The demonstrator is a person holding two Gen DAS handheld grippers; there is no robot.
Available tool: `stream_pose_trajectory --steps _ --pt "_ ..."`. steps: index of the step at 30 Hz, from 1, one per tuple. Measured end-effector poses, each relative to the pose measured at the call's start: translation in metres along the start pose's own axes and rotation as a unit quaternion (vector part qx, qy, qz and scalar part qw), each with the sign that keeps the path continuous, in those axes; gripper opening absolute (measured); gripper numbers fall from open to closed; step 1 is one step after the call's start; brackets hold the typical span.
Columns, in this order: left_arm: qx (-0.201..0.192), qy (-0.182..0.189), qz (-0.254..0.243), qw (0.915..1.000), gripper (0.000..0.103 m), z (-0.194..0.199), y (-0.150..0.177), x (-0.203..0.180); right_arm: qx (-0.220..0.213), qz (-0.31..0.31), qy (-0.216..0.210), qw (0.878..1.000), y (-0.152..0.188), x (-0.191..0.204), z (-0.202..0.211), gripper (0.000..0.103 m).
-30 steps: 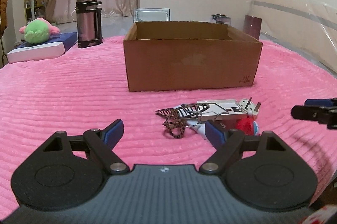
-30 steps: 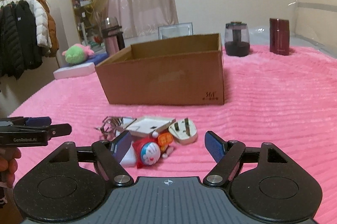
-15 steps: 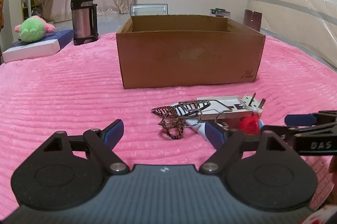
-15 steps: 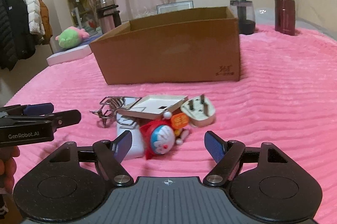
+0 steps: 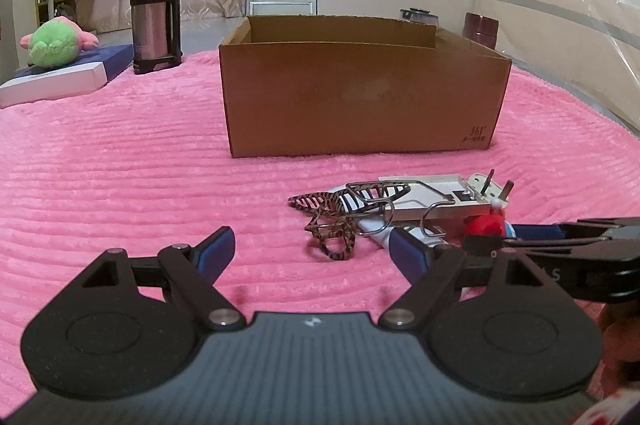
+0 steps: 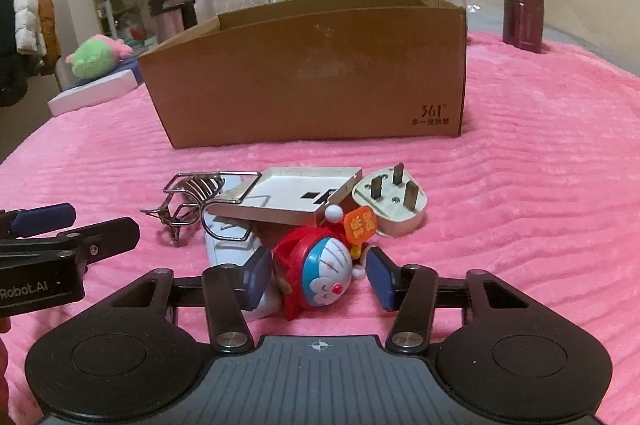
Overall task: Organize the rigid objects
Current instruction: 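Lower both tools toward the pile of items beside the box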
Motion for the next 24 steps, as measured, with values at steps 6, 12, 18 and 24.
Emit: stream_pose_trajectory --steps 6,12,18,24 --pt "-0.004 0.005 -0.004 1.0 0.082 -0.002 0.0 -0.001 0.0 -0.003 0.003 1.0 0.0 0.003 -0.002 0.042" --pt "-0.01 0.017 -0.014 0.9997 0.082 -0.002 -0.002 -0.008 0.0 0.001 -0.006 1.0 -0.002 0.0 0.003 0.041" --pt "-0.013 0.031 -0.028 0.9991 0.082 -0.007 -0.009 -0.02 -0.009 0.013 -0.004 1.0 -0.001 -0.016 0.021 0.041" --pt "-0.017 0.032 -0.041 0.9985 0.081 -0.019 -0.016 -0.036 -0.013 0.01 0.013 1.0 -0.001 -0.038 0.035 0.041"
Point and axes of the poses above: each gripper's, at about its wrist camera, not at the fingertips, and z roughly against the way its jaws point, x to its left, y to its underside, the point moved 2 cm from there along -z, roughly the way its jaws point, and after that the axes turned 8 degrees about -z, right-handed, at the moved point
